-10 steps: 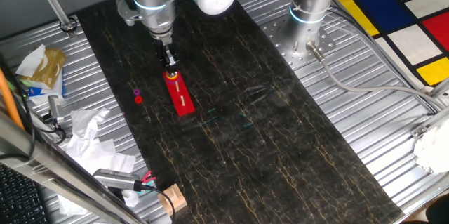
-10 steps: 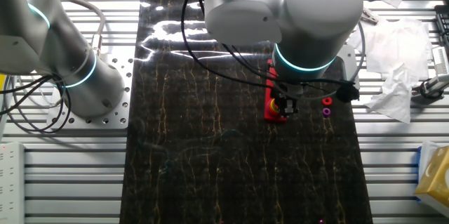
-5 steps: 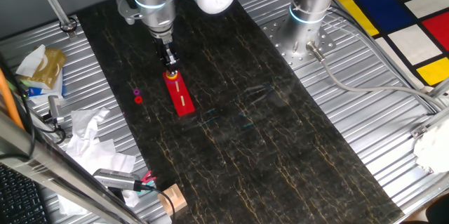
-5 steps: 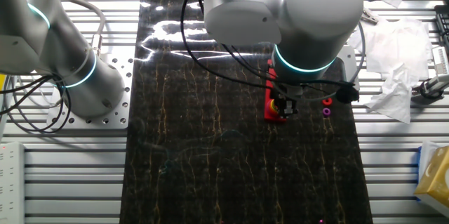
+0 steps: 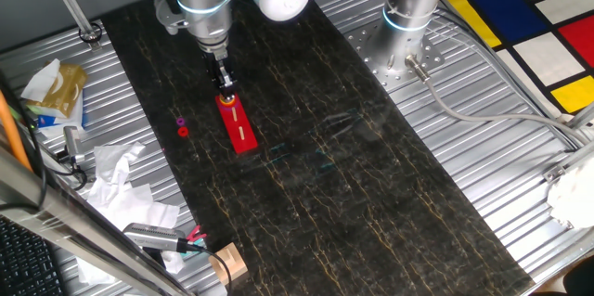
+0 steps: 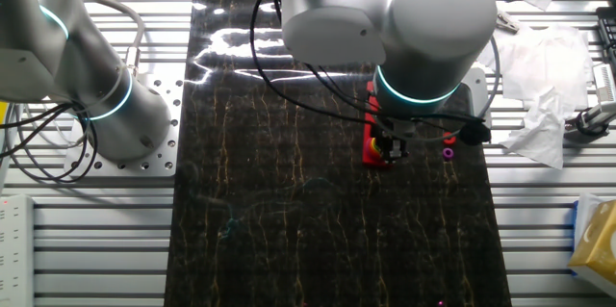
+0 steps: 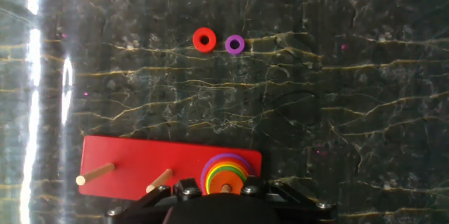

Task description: Take out one Hanoi block and throw it aside

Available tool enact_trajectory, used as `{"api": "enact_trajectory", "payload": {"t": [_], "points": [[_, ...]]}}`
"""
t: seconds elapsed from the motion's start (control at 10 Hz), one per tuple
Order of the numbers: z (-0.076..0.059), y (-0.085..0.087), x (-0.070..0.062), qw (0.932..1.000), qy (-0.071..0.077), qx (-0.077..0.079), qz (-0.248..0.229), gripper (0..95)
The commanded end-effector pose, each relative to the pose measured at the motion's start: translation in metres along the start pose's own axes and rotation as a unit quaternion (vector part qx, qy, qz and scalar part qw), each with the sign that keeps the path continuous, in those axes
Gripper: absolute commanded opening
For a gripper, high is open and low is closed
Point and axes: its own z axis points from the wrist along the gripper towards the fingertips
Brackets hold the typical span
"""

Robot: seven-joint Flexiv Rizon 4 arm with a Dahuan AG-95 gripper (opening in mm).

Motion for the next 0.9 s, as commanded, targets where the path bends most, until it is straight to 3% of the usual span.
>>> {"api": "enact_trajectory", "payload": {"t": [0.1,0.2,0.3,0.7,0.8,0.9], "points": [[-0.0008,0.0000,0.0007,1.0000,-0.001,0.003,0.001,38.0],[-0.0008,0.0000,0.0007,1.0000,-0.001,0.004,0.002,38.0],[-0.0008,0.0000,0.0007,1.0000,-0.001,0.004,0.003,19.0],[-0.0008,0.0001,0.0007,1.0000,-0.002,0.006,0.007,19.0],[-0.0010,0.0001,0.0007,1.0000,-0.002,0.006,0.008,0.0],[-0.0014,0.0001,0.0007,0.9999,-0.001,0.006,0.009,0.0]]}}
